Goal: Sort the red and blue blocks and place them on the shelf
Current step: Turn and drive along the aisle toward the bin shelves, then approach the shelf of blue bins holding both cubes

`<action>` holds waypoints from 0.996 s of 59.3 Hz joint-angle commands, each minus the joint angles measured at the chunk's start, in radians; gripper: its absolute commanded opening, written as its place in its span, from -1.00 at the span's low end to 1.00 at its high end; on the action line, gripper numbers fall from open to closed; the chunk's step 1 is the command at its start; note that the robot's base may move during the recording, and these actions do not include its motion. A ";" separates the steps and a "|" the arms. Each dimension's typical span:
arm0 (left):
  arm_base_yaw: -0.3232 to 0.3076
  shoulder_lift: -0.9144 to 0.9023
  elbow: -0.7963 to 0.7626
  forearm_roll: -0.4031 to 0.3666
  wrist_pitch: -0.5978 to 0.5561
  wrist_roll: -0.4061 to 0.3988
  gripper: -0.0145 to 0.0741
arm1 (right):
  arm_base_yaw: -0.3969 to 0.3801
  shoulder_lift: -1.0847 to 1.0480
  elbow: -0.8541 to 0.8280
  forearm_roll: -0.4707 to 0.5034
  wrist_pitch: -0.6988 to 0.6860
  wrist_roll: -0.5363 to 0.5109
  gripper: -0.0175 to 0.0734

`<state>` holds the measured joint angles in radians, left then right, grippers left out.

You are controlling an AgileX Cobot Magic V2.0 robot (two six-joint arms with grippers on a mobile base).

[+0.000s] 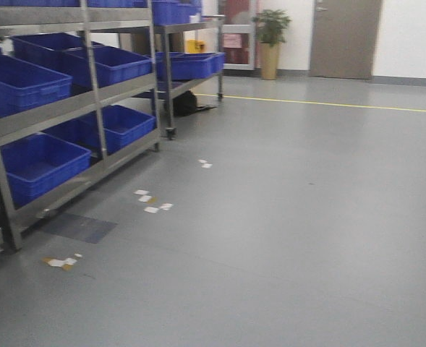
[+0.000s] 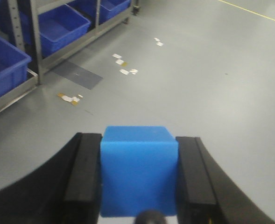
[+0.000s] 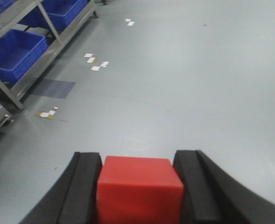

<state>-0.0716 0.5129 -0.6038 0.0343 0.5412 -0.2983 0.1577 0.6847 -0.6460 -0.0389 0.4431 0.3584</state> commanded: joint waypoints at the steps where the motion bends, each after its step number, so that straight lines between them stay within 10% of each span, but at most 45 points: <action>1: 0.002 0.001 -0.030 0.002 -0.083 -0.011 -0.38 | -0.004 -0.004 -0.030 -0.014 -0.088 -0.011 -0.50; 59: 0.002 0.001 -0.030 0.002 -0.083 -0.011 -0.38 | -0.004 -0.003 -0.030 -0.014 -0.088 -0.011 -0.50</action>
<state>-0.0716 0.5129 -0.6038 0.0343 0.5412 -0.2983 0.1577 0.6847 -0.6460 -0.0389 0.4431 0.3584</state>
